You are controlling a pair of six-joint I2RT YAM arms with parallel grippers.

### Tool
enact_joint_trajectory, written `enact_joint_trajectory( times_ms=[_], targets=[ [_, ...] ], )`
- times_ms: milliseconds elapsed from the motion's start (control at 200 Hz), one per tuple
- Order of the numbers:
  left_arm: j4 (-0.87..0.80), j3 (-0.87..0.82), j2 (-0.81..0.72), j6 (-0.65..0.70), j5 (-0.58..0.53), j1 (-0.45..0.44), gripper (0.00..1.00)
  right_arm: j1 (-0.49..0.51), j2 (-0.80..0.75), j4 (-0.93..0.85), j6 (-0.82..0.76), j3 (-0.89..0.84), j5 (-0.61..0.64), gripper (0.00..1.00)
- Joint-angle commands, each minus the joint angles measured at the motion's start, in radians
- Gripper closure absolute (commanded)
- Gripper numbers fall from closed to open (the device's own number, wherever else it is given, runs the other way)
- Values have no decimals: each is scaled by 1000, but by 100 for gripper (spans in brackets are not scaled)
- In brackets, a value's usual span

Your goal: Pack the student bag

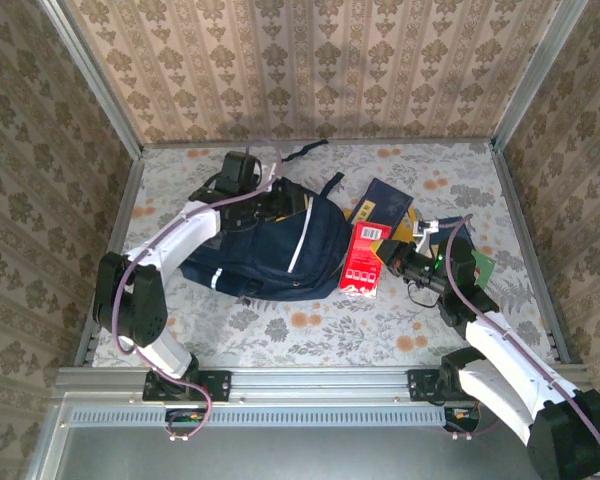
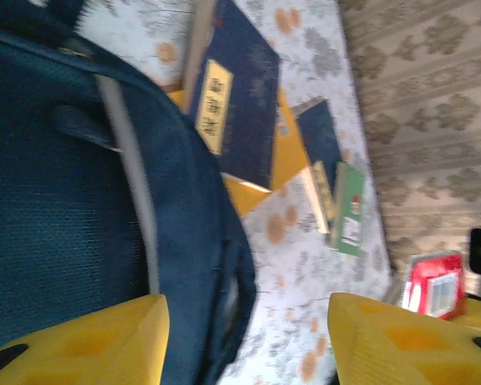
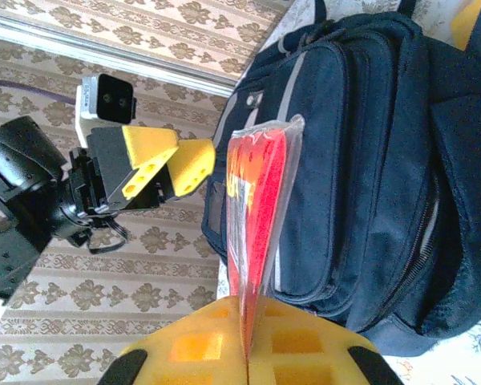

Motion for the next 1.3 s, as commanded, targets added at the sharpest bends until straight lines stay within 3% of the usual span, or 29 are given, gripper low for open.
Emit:
enact_joint_trajectory(
  times_ms=[0,425,545,740,865,1045,1195,1295],
  targets=[
    [-153,53,49,125,-79,-8,46,2,-9,-4,-27,14,11,99],
    [-128,86,220,130,-69,-105,52,1,8,46,-10,-15,-2,100],
    [-151,111,256,140,-108,-135,63,-1,12,49,-12,-23,-3,100],
    [-323,216,270,226,-360,-172,100,-9,2,47,-10,-28,-9,100],
    [-368,252,192,256,-369,-157,100,-16,-18,-2,-36,-17,0,100],
    [-459,344,79,307,-249,-108,100,-17,-51,-129,-105,16,65,100],
    [-558,416,-8,375,-354,-94,100,-17,-43,-176,-127,47,93,100],
    [-576,438,-52,408,-344,-78,100,-16,1,-167,-127,75,87,100]
  ],
)
